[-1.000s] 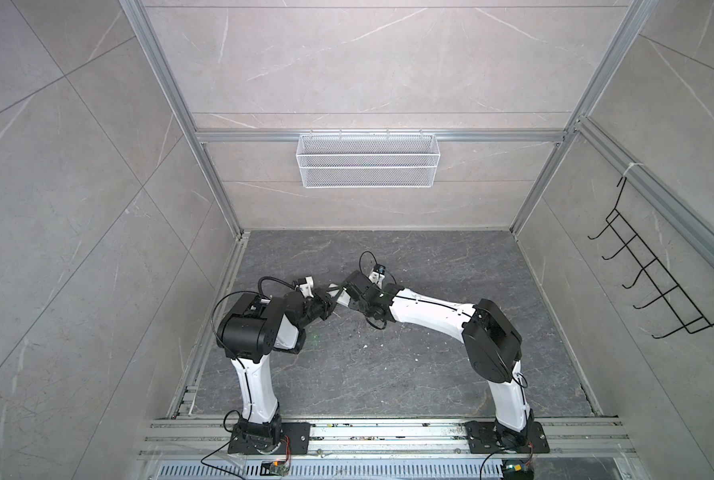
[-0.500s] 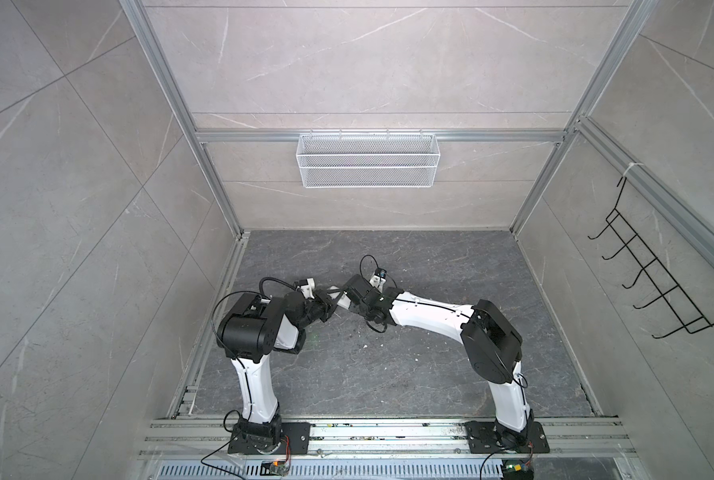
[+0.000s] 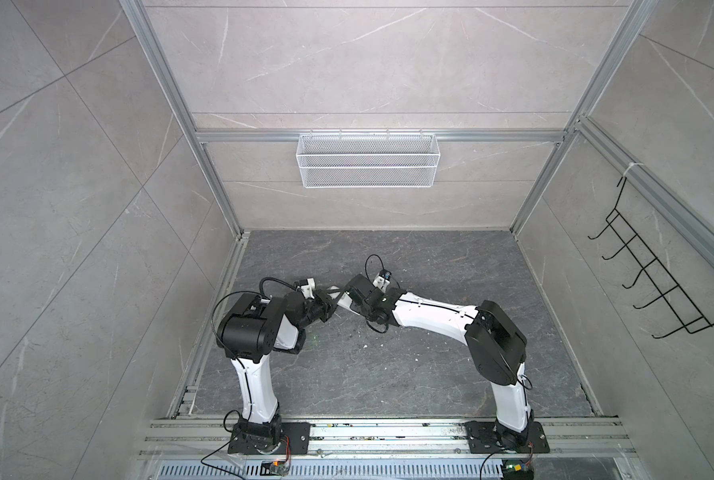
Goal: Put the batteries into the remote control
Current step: 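Align the battery over the remote's open compartment with the right gripper, then lower the battery into the compartment with the right gripper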
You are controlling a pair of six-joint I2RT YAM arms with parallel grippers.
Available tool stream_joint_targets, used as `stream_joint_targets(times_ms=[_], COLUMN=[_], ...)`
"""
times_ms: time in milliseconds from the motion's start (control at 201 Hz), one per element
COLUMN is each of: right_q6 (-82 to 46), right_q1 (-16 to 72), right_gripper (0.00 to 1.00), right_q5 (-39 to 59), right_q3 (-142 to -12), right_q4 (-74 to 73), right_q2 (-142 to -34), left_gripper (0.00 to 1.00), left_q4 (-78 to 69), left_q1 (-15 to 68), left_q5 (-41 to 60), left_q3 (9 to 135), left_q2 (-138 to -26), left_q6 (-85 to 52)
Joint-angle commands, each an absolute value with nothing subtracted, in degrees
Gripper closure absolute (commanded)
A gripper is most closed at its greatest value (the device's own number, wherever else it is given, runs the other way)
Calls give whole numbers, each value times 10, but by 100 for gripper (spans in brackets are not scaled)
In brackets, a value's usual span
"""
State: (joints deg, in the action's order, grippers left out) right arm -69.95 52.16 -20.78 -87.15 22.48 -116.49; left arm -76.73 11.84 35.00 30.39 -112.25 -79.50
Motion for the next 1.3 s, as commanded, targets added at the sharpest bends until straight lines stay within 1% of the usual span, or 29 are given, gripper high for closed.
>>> stream_joint_targets(times_ms=[0, 334, 608, 1091, 1300], right_q6=[-714, -699, -700, -681, -680], right_q1=[523, 511, 511, 508, 508], right_gripper=[100, 100, 100, 100, 100], right_q5=[-184, -177, -177, -196, -192], right_q3=[-862, -872, -855, -900, -901], right_q4=[242, 247, 239, 256, 257], right_q2=[-1140, -1136, -1139, -1170, -1176], left_gripper=[100, 100, 100, 100, 100], left_q4=[-811, -811, -811, -811, -811], left_q1=[115, 115, 115, 115, 114], left_q5=[344, 344, 345, 345, 345], left_q3=[308, 308, 309, 309, 310], left_q2=[-1111, -1113, -1115, -1116, -1116], left_q6=[-785, -786, -785, -786, -786])
